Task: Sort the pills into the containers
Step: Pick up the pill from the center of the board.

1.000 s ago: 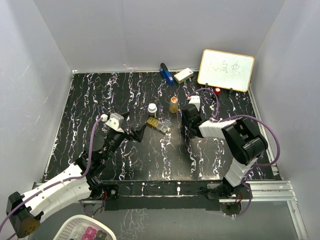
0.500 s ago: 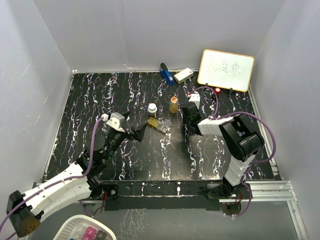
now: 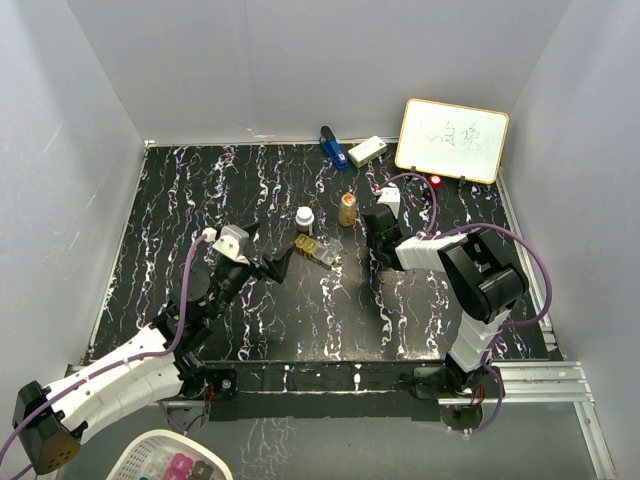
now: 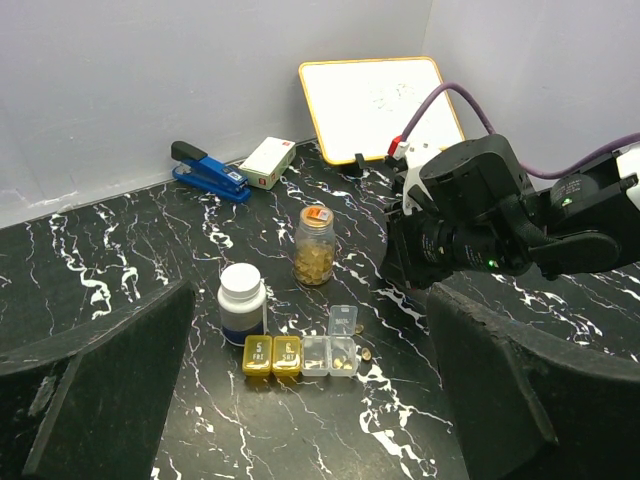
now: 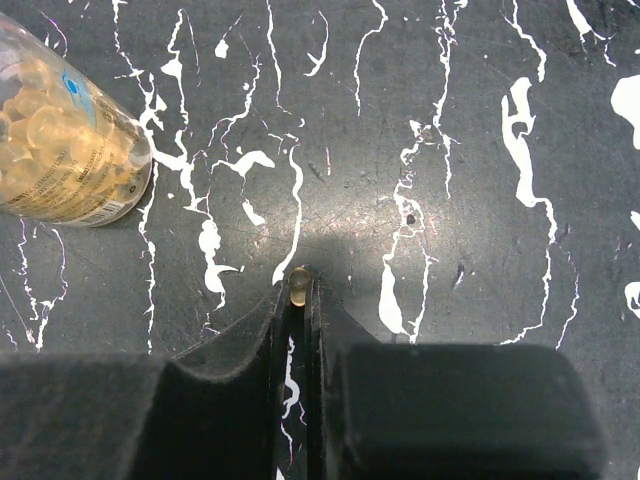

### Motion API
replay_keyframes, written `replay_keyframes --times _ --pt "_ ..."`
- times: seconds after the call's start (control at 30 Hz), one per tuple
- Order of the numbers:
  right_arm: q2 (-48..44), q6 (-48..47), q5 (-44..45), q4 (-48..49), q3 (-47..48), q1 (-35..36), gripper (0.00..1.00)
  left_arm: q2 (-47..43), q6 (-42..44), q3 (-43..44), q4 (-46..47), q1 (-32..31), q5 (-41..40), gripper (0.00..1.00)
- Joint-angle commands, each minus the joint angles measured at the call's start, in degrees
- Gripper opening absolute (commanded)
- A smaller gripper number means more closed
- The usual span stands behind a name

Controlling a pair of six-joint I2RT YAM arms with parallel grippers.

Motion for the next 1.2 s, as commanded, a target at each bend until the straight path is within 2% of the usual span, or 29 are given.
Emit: replay_keyframes --times 0.0,0.13,0.47,0.67,0.9,1.17 --pt "0.82 0.35 0.73 1.08 1.3 -0.28 0.05 -0.19 0.24 0.22 1.88 -0.02 -0.4 0.99" --pt "-0.37 0.39 0.42 0.57 1.2 -0.27 0.0 0.17 0.22 0.36 1.86 -0.04 -0.27 0.99" --pt "-13.12 1.47 -4.29 -2.99 -4.16 0.02 0.0 -0.38 0.2 0.09 1.68 -0.06 -0.72 0.99" --pt "-19.58 1.68 -7.44 -5.28 -8.17 4.27 0.0 -1.1 0.14 0.07 1.27 -0.02 -1.1 0.99" --pt "-20.52 1.8 -5.01 -8.25 -7.57 15.56 0.0 -0.96 -0.28 0.23 0.73 -0.07 -1.61 0.99" --pt "-16.95 1.43 -5.45 -6.58 -4.31 16.85 0.0 -1.56 -0.35 0.0 0.73 -0.07 -2.18 0.99"
